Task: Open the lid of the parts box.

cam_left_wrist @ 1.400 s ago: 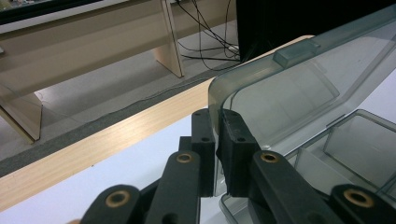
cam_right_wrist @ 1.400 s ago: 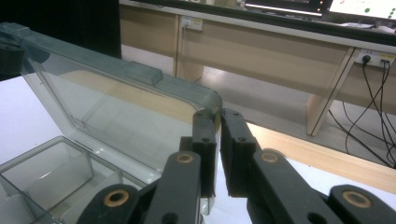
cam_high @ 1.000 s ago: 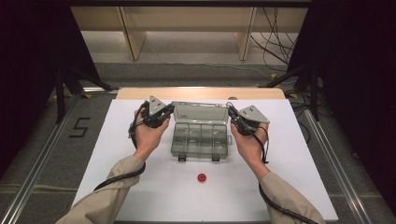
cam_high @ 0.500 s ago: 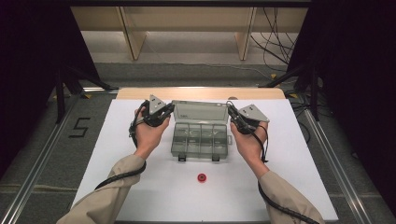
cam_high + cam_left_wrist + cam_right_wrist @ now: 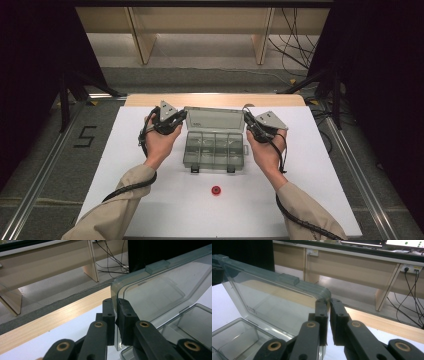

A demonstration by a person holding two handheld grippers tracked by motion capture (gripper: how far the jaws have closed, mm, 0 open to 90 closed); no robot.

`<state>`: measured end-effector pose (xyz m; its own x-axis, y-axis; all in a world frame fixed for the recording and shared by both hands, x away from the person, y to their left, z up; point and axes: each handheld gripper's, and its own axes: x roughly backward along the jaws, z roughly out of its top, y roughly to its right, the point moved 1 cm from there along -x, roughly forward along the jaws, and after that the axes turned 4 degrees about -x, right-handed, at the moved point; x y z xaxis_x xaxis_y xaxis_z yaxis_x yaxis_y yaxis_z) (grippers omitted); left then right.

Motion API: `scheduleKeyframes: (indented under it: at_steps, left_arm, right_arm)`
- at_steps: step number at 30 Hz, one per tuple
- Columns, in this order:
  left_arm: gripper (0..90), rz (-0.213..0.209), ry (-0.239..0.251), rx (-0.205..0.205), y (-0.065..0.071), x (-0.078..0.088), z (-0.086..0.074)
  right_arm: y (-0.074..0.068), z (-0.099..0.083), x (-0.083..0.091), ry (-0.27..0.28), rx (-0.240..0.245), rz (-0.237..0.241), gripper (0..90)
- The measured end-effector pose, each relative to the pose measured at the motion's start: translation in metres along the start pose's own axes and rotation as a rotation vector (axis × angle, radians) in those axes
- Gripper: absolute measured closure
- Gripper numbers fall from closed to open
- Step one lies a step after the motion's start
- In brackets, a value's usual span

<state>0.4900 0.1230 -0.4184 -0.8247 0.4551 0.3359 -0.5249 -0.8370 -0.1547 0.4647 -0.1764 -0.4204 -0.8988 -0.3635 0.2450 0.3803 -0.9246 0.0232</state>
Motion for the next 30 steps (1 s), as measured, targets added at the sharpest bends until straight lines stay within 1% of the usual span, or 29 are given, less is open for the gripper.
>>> scheduleKeyframes:
  at_steps: [2,5,14,18,20,23,25,30]
  left_arm:
    - [84.5,-0.001,0.001,0.000,-0.0003,-0.0003,0.0001]
    - [84.5,0.001,0.002,0.001,-0.0005,-0.0011,0.0003]
    - [84.5,0.000,0.001,0.004,-0.0013,-0.0026,0.0007]
    - [84.5,0.001,0.001,0.007,-0.0014,-0.0032,0.0008]
    - [84.5,0.001,0.001,0.006,-0.0017,-0.0034,0.0009]
    - [84.5,0.001,0.003,0.010,-0.0019,-0.0041,0.0009]
    - [84.5,0.001,0.002,0.008,-0.0023,-0.0045,0.0011]
    - [84.5,-0.001,0.001,0.009,-0.0029,-0.0051,0.0012]
  right_arm:
    - [-0.0001,0.0001,0.0002,-0.008,-0.003,0.002,85.3]
    - [0.0003,0.0003,-0.0009,0.003,-0.002,-0.004,85.3]
    - [0.0009,0.0009,-0.0021,-0.004,-0.005,0.000,85.3]
    - [0.0002,0.0009,-0.0029,-0.005,-0.016,0.002,85.3]
    - [0.0009,0.0011,-0.0033,-0.001,-0.008,-0.004,85.3]
    - [0.0012,0.0014,-0.0034,-0.007,-0.007,-0.001,85.3]
    - [0.0011,0.0014,-0.0042,0.002,-0.009,-0.005,85.3]
    - [0.0014,0.0018,-0.0053,0.004,-0.009,-0.006,85.3]
